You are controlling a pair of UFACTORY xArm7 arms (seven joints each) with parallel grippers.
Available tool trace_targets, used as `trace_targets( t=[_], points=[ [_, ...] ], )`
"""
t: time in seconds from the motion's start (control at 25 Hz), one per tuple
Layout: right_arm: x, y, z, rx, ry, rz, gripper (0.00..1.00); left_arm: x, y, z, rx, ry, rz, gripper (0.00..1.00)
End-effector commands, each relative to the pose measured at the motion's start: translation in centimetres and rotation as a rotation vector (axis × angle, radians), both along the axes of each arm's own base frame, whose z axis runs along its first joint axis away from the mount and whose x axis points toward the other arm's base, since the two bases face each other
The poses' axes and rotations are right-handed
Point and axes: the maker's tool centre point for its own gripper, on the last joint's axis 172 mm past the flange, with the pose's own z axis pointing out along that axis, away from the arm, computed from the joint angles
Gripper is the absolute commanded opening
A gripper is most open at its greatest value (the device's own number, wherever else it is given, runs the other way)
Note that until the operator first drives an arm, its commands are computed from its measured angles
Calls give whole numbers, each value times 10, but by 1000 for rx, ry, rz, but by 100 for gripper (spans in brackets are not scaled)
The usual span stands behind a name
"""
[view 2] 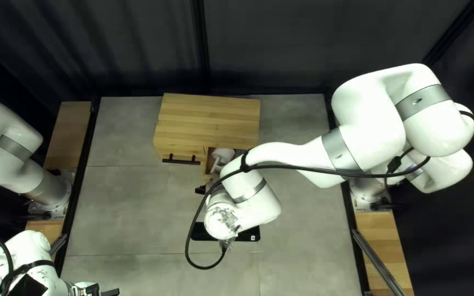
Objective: Open drawers and place objects into drawer and close
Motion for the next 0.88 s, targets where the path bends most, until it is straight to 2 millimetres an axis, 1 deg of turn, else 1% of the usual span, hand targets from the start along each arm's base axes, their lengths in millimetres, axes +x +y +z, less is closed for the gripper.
trace_targets(
  t=[0.04, 0.16, 0.28, 0.44, 0.6, 0.88],
  points=[
    [3, 15, -3, 9, 2, 1, 100, 0, 0, 0, 0, 0, 0, 100],
    [5, 26, -11, 29, 3, 1, 100, 0, 0, 0, 0, 0, 0, 100],
    [3, 27, -22, 45, 3, -2, 100, 0, 0, 0, 0, 0, 0, 100],
    [2, 23, -28, 47, 1, -3, 100, 0, 0, 0, 0, 0, 0, 100],
    [3, 14, -33, 37, -2, -10, 100, 0, 0, 0, 0, 0, 0, 100],
    [2, 10, -36, 13, -6, -29, 100, 0, 0, 0, 0, 0, 0, 100]
  ],
)
